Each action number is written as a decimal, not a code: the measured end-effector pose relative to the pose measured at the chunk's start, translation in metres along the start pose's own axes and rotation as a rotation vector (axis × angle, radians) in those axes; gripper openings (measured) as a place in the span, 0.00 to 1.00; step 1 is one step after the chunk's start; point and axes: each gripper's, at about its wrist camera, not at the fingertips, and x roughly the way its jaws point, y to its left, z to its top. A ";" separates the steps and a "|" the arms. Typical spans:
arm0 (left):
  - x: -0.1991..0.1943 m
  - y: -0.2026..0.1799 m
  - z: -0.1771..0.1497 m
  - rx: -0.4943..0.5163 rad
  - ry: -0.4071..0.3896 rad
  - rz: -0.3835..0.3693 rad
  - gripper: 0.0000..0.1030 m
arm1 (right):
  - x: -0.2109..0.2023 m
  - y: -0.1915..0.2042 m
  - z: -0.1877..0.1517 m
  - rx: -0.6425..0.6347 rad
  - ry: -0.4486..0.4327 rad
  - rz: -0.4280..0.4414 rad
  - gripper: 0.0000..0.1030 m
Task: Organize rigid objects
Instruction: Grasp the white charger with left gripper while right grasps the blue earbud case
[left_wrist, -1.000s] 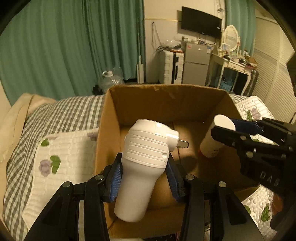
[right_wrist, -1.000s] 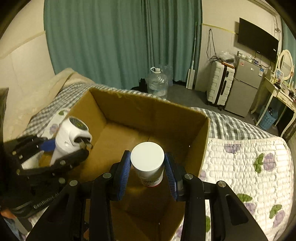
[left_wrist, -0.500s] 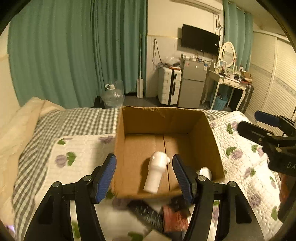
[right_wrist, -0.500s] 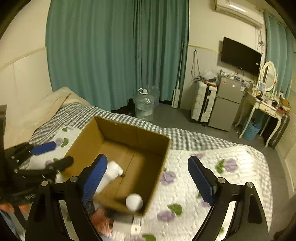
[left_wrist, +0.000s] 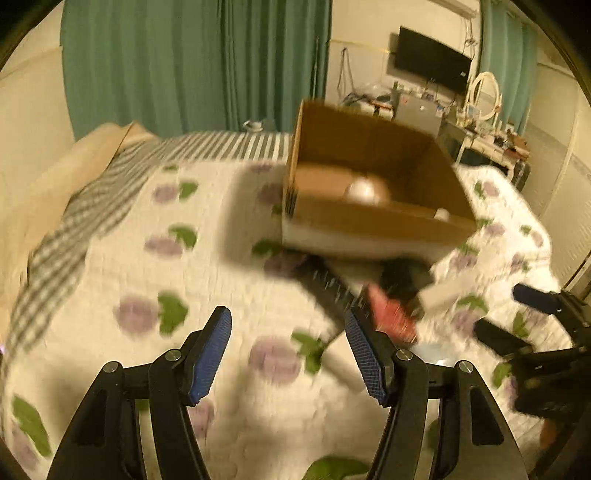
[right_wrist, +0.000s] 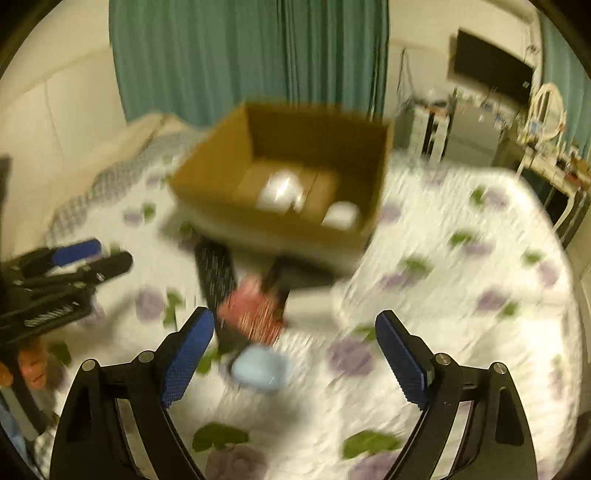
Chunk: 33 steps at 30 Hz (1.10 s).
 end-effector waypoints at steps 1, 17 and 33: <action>0.003 0.001 -0.010 0.013 0.009 0.011 0.65 | 0.009 0.003 -0.005 -0.005 0.015 0.007 0.87; 0.023 -0.027 -0.030 0.132 0.074 -0.050 0.65 | 0.046 -0.005 -0.023 0.022 0.113 0.052 0.53; 0.084 -0.060 -0.029 0.235 0.248 -0.112 0.65 | 0.024 -0.038 -0.014 0.127 0.072 0.073 0.53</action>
